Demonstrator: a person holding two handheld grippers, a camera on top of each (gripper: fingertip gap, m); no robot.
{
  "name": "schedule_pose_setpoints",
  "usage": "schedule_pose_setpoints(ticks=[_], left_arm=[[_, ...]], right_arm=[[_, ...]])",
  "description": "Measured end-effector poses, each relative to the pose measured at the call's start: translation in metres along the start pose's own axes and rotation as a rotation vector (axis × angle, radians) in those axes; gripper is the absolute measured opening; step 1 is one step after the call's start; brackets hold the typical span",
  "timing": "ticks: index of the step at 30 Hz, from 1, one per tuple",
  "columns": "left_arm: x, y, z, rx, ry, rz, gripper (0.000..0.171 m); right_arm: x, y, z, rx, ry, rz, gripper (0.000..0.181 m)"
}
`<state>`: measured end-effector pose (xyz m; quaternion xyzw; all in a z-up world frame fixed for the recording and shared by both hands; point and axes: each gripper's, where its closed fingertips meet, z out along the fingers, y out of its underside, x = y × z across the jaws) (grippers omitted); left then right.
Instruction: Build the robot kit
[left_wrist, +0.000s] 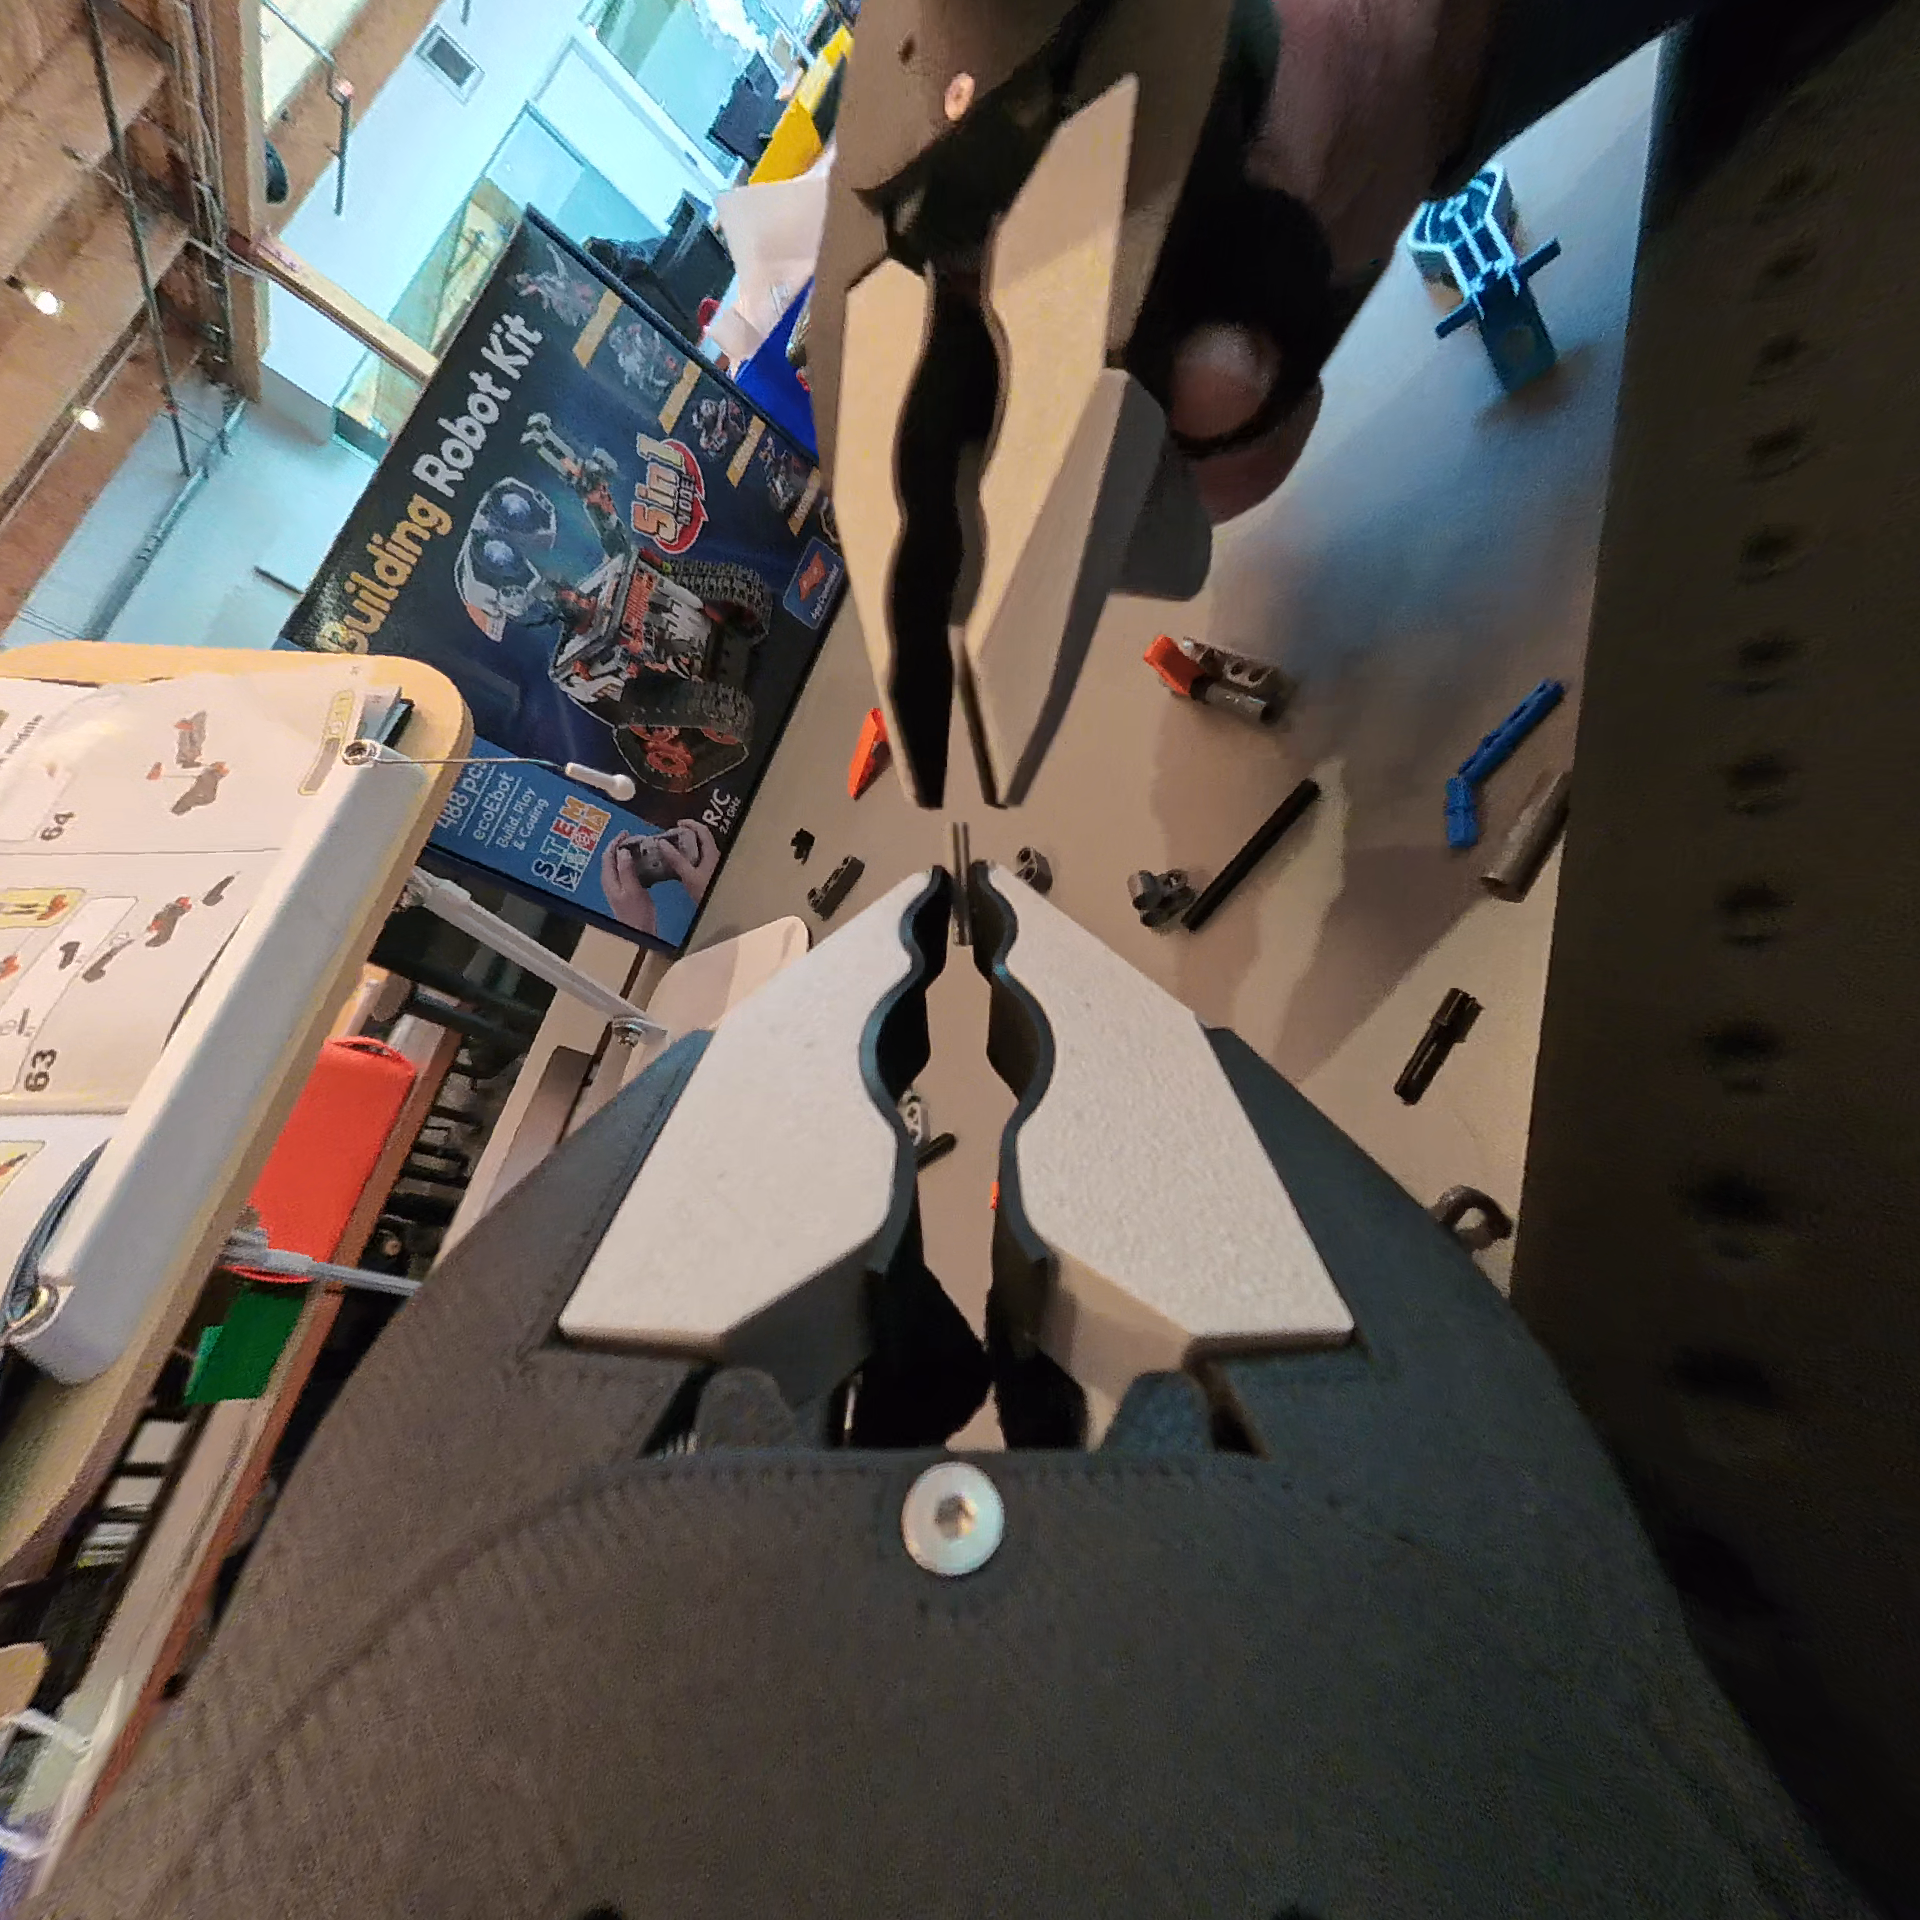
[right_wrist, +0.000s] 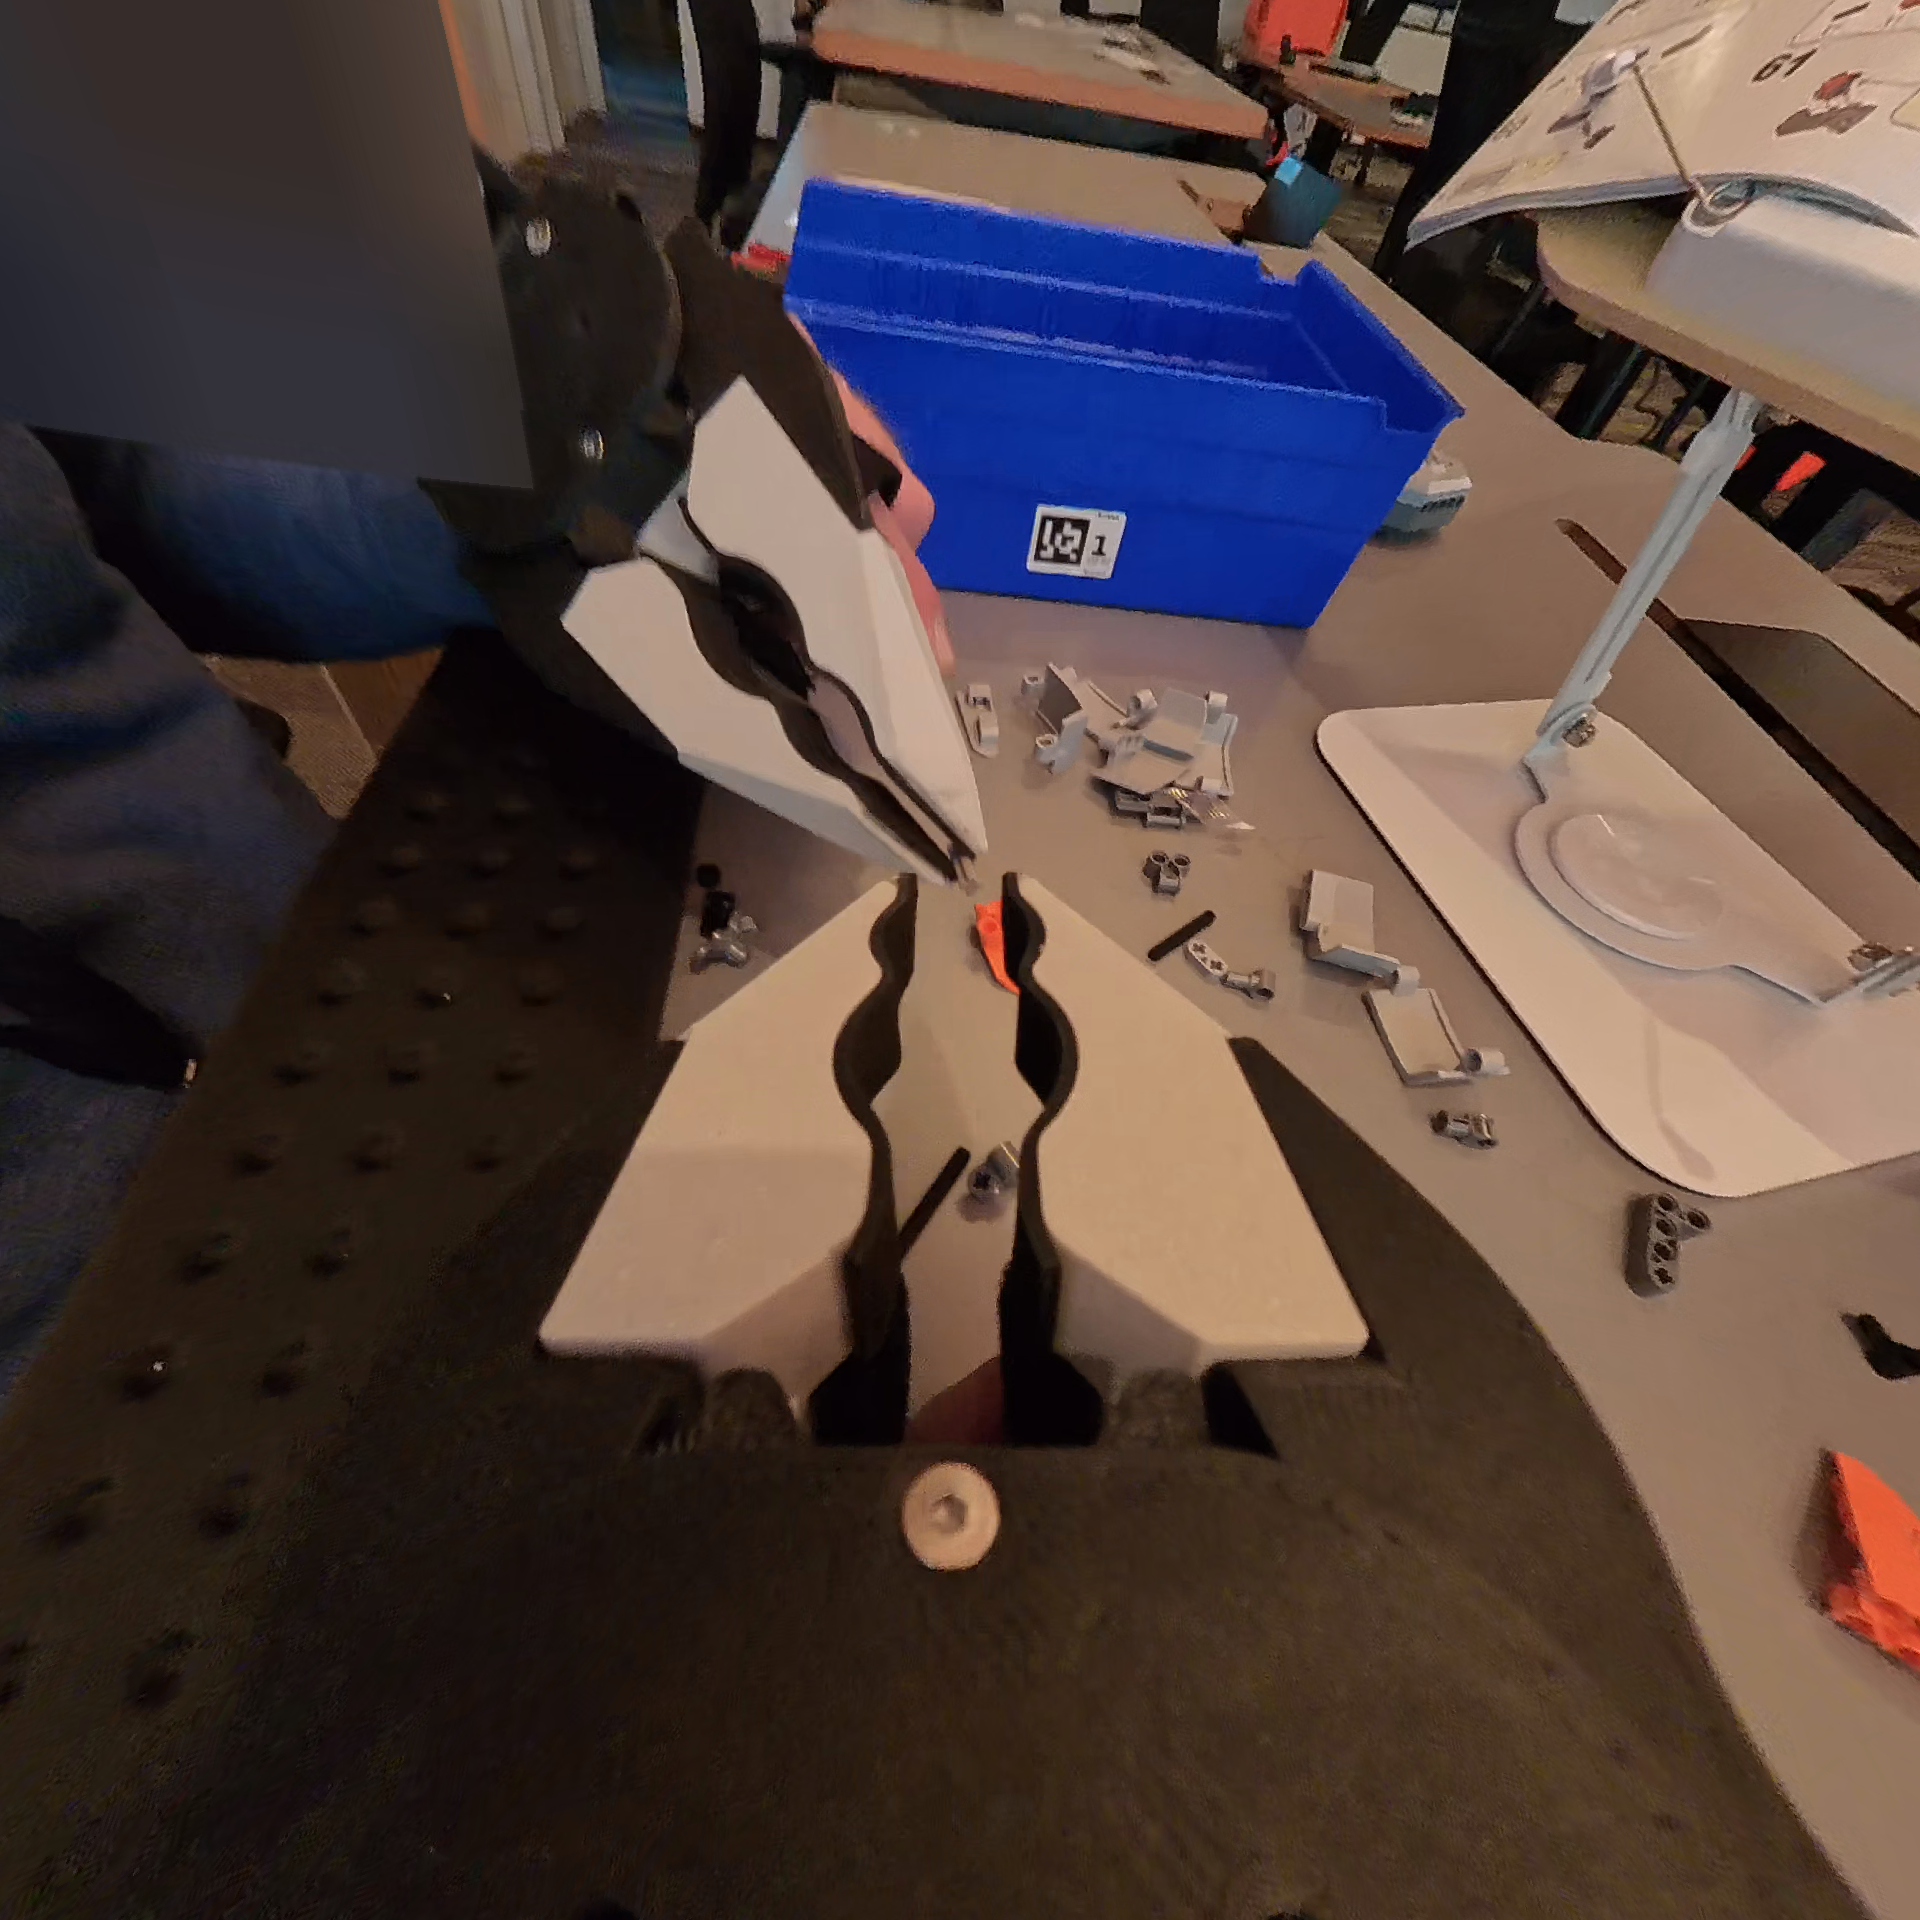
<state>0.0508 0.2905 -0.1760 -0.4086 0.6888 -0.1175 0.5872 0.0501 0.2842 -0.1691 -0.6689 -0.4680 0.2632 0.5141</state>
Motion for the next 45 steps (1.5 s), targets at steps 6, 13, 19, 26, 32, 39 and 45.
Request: schedule_pose_setpoints(ticks=[6, 13, 19, 26, 32, 39, 45], left_arm=[[0.001, -0.011, -0.002, 0.030, -0.025, 0.049, 0.003], [0.000, -0.014, -0.003, 0.033, -0.058, 0.094, 0.003], [-0.004, -0.018, -0.005, 0.052, -0.078, 0.083, 0.003], [-0.009, -0.018, -0.007, 0.046, -0.104, 0.088, 0.003], [-0.004, -0.018, -0.005, 0.038, -0.089, 0.103, 0.003], [-0.024, 0.011, 0.002, -0.083, -0.066, -0.097, 0.022], [-0.031, 0.076, 0.021, -0.385, -0.001, -0.294, 0.022]], right_arm=[[-0.005, -0.007, 0.001, 0.037, -0.039, 0.065, 0.009], [-0.006, -0.008, 0.000, 0.046, -0.056, 0.094, 0.002], [-0.006, -0.013, -0.002, 0.070, -0.056, 0.108, 0.002], [-0.006, -0.015, -0.003, 0.077, -0.054, 0.116, 0.009], [-0.005, -0.013, -0.002, 0.070, -0.048, 0.124, 0.002], [0.014, -0.011, -0.013, 0.068, 0.027, 0.119, 0.001], [0.029, -0.002, -0.025, 0.033, 0.090, 0.104, 0.001]])
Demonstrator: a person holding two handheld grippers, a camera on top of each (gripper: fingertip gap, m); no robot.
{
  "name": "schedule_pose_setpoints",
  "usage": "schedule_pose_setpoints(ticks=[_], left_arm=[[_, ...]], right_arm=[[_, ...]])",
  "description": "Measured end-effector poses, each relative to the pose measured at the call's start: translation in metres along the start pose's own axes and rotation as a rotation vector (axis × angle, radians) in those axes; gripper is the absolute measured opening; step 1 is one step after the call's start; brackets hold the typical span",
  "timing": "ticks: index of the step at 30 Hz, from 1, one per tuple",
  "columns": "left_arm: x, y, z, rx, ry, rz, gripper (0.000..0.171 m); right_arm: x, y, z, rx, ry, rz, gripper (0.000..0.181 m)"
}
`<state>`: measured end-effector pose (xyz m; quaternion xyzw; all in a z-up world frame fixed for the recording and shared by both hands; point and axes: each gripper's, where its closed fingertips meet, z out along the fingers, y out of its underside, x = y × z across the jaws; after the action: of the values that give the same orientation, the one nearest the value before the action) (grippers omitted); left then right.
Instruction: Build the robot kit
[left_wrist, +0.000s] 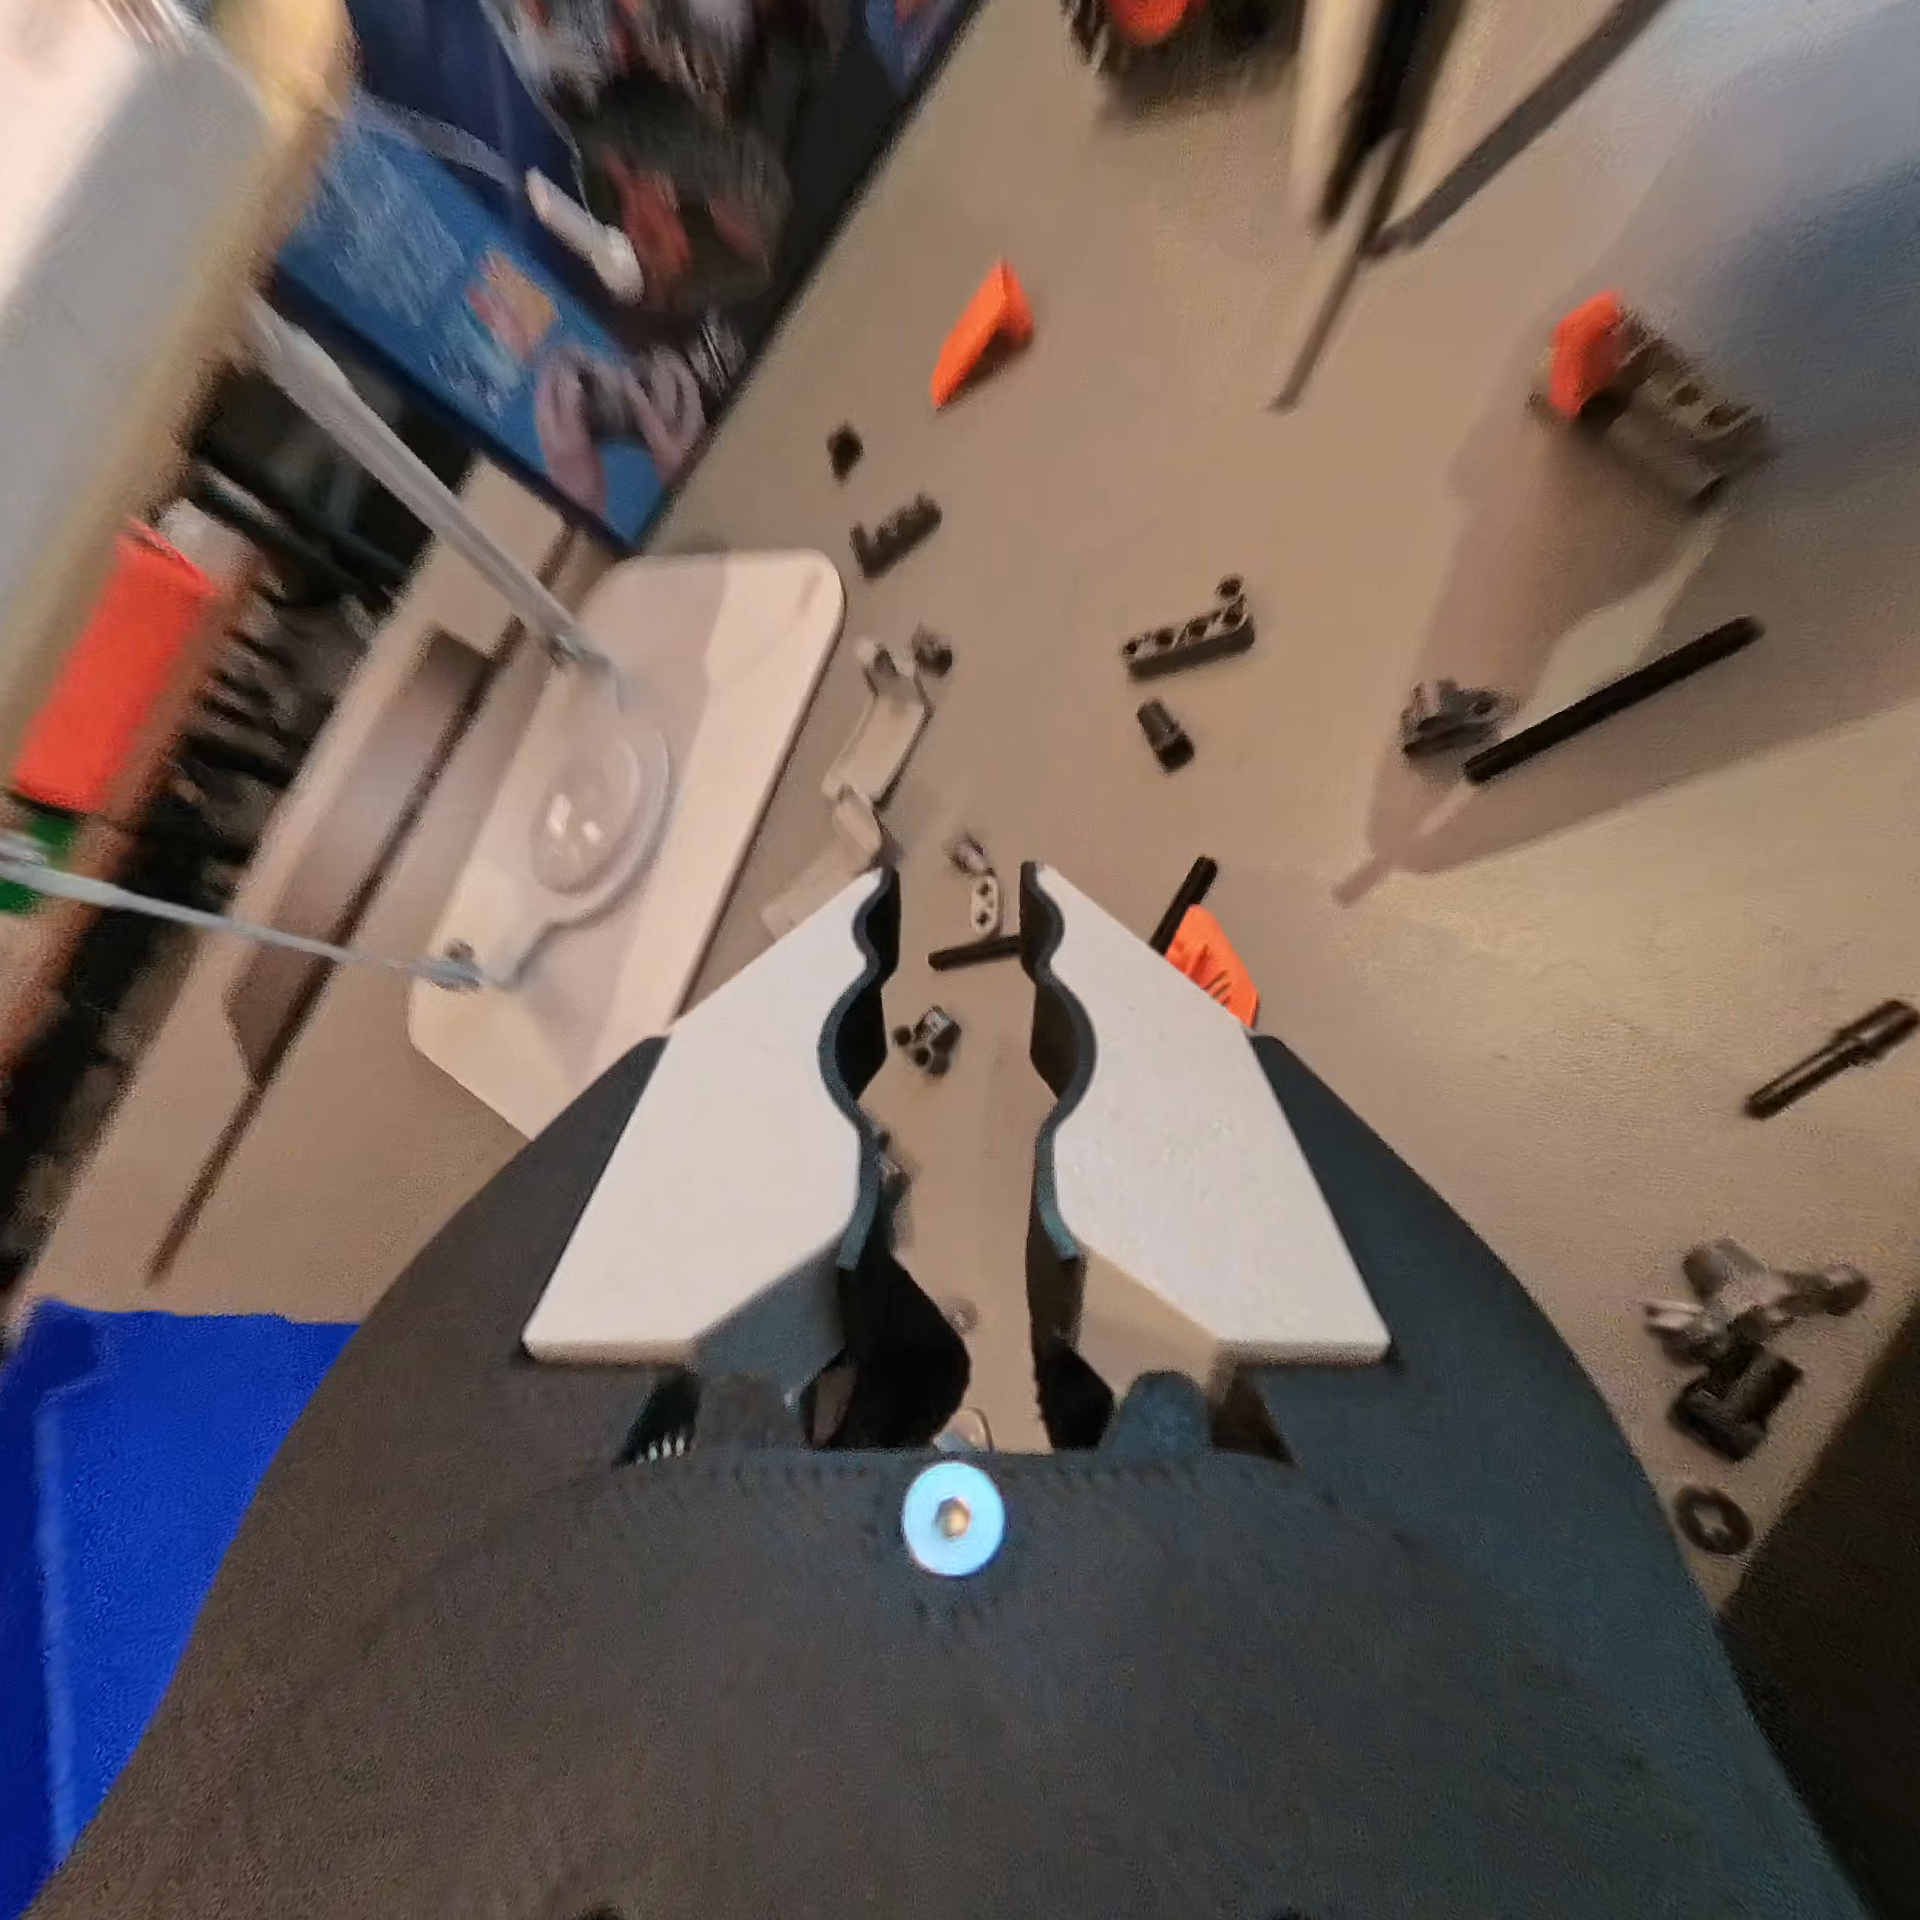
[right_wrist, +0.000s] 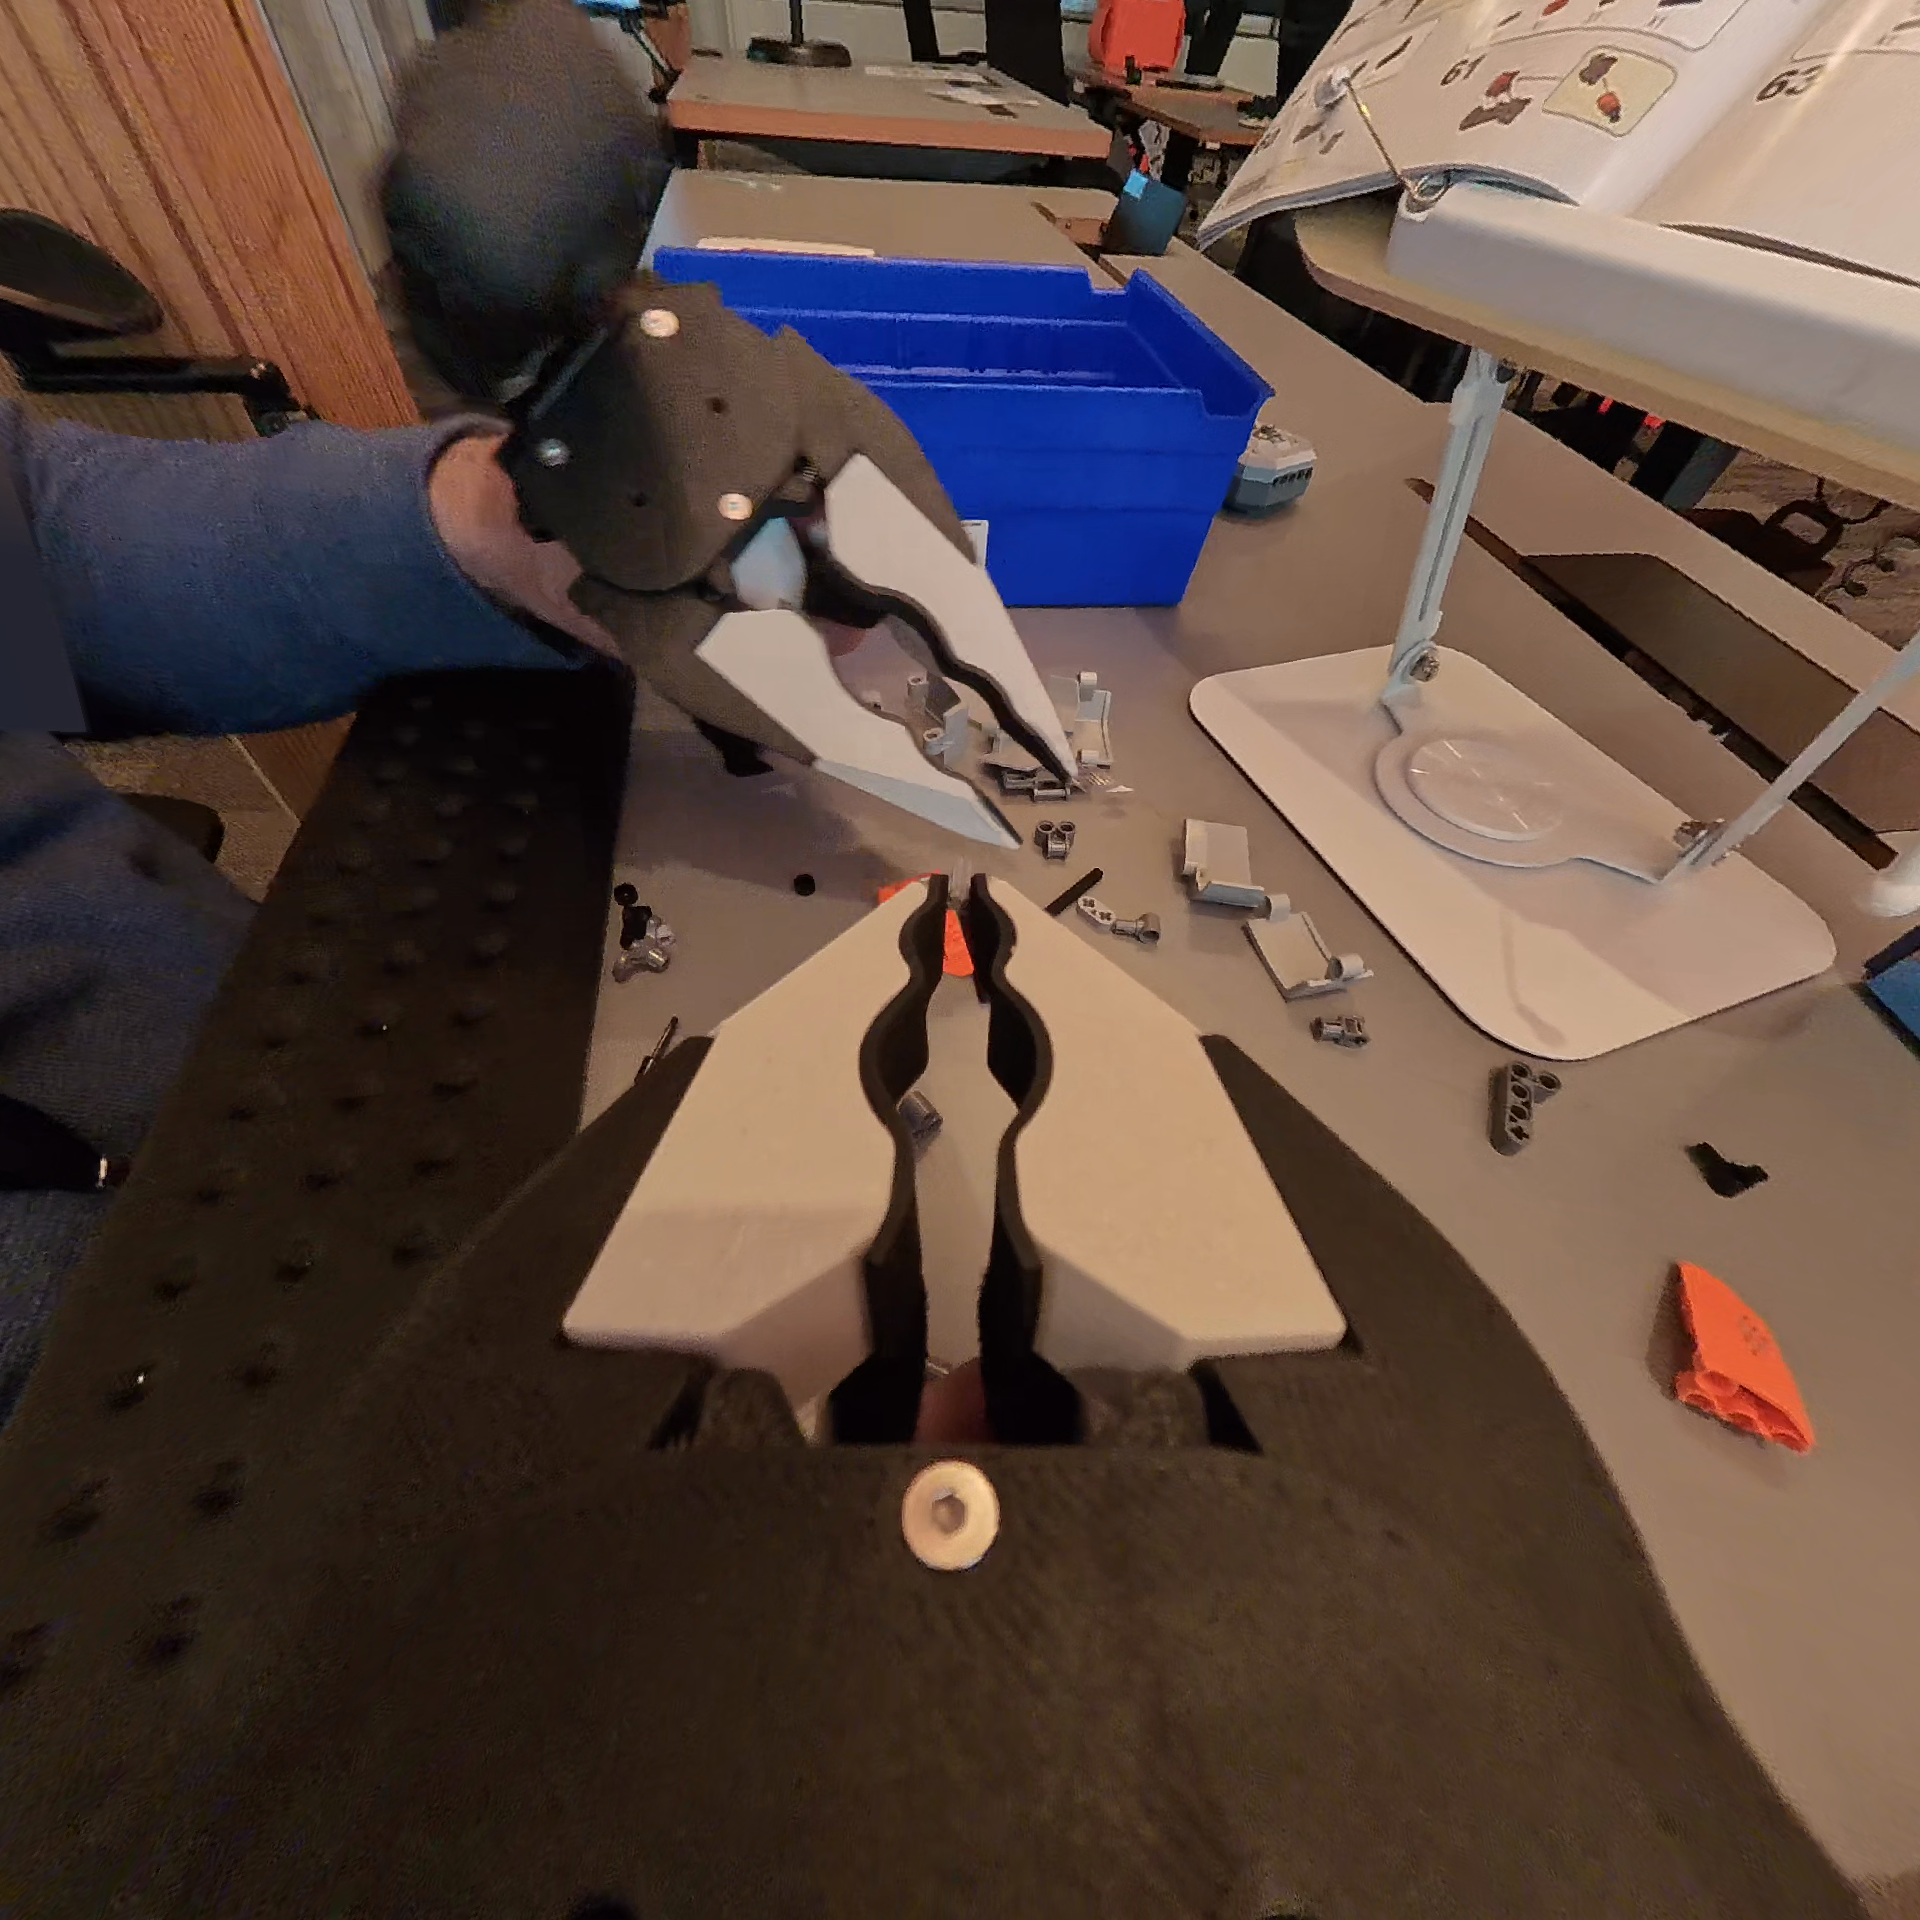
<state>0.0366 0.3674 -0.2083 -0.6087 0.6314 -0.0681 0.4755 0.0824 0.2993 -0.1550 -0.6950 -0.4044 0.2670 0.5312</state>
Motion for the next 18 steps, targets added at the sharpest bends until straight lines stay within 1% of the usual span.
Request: schedule_pose_setpoints(ticks=[1, 3, 5, 8, 9, 11, 14, 18], left_arm=[[0.000, 0.006, 0.006, -0.047, 0.029, -0.031, 0.022], [-0.005, 0.007, 0.016, -0.073, 0.042, -0.076, 0.018], [0.003, 0.017, 0.027, -0.156, 0.126, -0.117, 0.020], [0.004, 0.029, 0.040, -0.233, 0.159, -0.121, 0.018], [0.005, 0.030, 0.043, -0.232, 0.167, -0.134, 0.018], [0.008, 0.031, 0.044, -0.236, 0.203, -0.159, 0.007], [0.009, 0.032, 0.043, -0.235, 0.206, -0.145, 0.006], [0.033, 0.017, 0.037, -0.169, 0.310, -0.070, 0.006]], right_arm=[[-0.001, 0.001, 0.001, -0.008, 0.000, -0.010, 0.002], [-0.005, 0.003, 0.003, -0.024, -0.002, -0.030, 0.001], [-0.007, 0.005, 0.004, -0.036, -0.003, -0.045, 0.001], [-0.007, 0.004, 0.002, -0.033, -0.006, -0.044, 0.001], [-0.007, 0.003, 0.002, -0.032, -0.004, -0.045, 0.001], [-0.006, 0.004, 0.001, -0.035, -0.002, -0.049, 0.001], [-0.005, 0.005, 0.001, -0.046, 0.003, -0.051, 0.001], [0.001, 0.013, 0.004, -0.092, 0.013, -0.067, 0.001]])
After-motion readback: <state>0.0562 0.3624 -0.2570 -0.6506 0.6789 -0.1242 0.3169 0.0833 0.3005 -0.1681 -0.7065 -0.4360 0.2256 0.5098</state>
